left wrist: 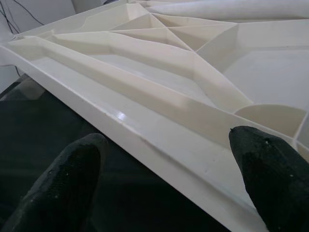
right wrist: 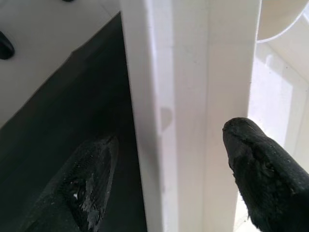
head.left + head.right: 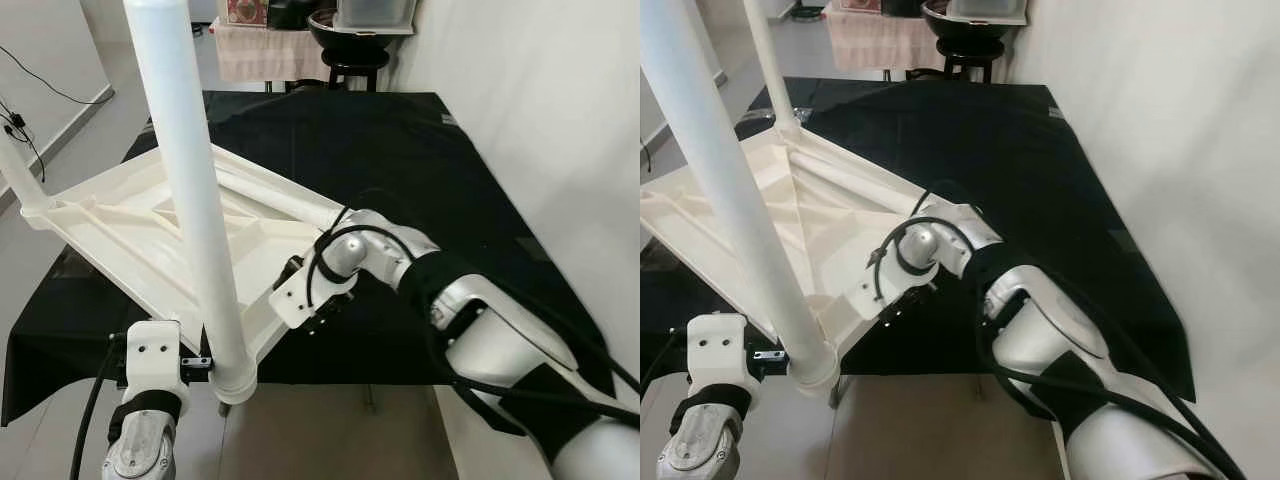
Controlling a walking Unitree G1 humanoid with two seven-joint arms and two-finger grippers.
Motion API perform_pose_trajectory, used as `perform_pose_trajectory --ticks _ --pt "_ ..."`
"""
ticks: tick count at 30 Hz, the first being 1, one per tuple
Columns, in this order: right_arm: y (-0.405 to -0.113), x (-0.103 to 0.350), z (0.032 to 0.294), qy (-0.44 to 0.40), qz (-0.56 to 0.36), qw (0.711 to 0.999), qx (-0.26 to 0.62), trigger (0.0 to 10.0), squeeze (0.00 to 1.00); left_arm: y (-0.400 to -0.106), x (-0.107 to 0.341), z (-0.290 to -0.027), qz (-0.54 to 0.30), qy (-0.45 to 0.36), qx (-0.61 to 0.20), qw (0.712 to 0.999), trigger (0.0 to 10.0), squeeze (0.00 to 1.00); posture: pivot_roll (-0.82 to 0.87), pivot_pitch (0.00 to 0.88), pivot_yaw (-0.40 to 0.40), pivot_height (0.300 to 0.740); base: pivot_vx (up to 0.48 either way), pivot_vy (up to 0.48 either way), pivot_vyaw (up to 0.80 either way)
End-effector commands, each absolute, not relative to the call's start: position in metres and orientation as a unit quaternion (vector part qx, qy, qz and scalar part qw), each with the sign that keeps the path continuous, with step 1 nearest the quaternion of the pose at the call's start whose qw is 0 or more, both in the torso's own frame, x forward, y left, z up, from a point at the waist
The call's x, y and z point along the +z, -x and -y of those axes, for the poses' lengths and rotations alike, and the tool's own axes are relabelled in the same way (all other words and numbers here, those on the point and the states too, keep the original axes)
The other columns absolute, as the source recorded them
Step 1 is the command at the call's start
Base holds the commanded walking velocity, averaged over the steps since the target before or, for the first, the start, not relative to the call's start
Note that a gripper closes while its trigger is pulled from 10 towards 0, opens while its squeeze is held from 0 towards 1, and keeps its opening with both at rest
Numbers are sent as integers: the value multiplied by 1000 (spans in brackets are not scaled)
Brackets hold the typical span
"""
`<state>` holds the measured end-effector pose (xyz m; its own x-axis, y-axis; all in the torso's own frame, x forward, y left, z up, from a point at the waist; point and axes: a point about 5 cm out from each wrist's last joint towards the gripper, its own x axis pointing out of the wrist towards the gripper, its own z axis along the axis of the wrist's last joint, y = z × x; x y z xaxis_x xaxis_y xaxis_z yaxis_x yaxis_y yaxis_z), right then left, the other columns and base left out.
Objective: Building children table
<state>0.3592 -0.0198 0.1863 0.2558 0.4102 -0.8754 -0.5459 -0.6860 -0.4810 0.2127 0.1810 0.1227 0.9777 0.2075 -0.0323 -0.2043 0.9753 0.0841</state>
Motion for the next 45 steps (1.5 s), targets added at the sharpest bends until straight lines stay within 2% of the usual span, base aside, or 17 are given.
perform_pose_trajectory --ticks 1,2,3,5,7,9,14,18,21,22,26,27,28,29,34,37,45 --pt "-354 173 14 695 -52 375 611 9882 0 -211 123 -183 -24 -49 105 993 10000 0 48 67 -72 740 0 0 0" --pt "-354 173 14 695 -52 375 611 9882 0 -211 123 -183 -24 -49 105 993 10000 0 48 67 -72 740 0 0 0" --pt "-351 169 12 701 -52 364 611 6980 0 -211 123 -183 -24 -50 106 993 10000 0 48 67 -72 740 0 0 0" --pt "-351 169 12 701 -52 364 611 6980 0 -211 123 -183 -24 -50 106 993 10000 0 48 67 -72 740 0 0 0" --pt "-348 159 9 717 -56 337 607 0 0 -211 123 -184 -22 -50 107 993 10000 0 48 67 -76 740 0 0 0" --pt "-348 159 9 717 -56 337 607 0 0 -211 123 -184 -22 -50 107 993 10000 0 48 67 -76 740 0 0 0" --pt "-345 140 8 754 -76 285 586 0 0 -207 126 -192 -17 -52 120 991 10000 0 52 70 -89 740 0 0 0" --pt "-344 137 8 756 -80 283 585 0 0 -205 127 -195 -16 -53 126 990 10000 0 58 73 -95 740 0 0 0" --pt "-343 134 4 741 -88 309 590 0 0 -201 131 -205 -11 -58 150 987 10000 0 65 74 -100 740 0 0 0" --pt "-346 134 -1 725 -91 363 579 0 0 -194 135 -220 -5 -64 181 981 10000 0 70 74 -101 740 0 0 0" --pt "-350 137 -2 715 -95 406 561 0 0 -189 137 -231 -4 -63 207 976 10000 0 70 74 -101 740 0 0 0" --pt "-355 140 -1 706 -104 437 547 0 0 -185 137 -238 -4 -64 222 973 10000 0 70 74 -101 740 0 0 0" --pt "-355 140 -1 706 -104 437 547 0 0 -185 137 -238 -4 -64 222 973 10000 0 70 74 -101 740 0 0 0" --pt "-360 145 3 699 -114 465 531 0 0 -182 137 -244 -4 -63 234 970 10000 0 70 74 -101 740 0 0 0" --pt "-365 149 8 692 -126 491 514 0 0 -180 138 -248 -4 -62 244 968 10000 0 75 77 -102 740 0 0 0" --pt "-383 163 41 683 -178 539 460 0 0 -179 136 -244 -7 -58 244 968 10000 0 69 79 -100 740 0 0 0" --pt "-392 168 80 668 -228 563 430 0 0 -185 134 -235 -11 -47 223 974 10000 0 52 81 -92 740 0 0 0"
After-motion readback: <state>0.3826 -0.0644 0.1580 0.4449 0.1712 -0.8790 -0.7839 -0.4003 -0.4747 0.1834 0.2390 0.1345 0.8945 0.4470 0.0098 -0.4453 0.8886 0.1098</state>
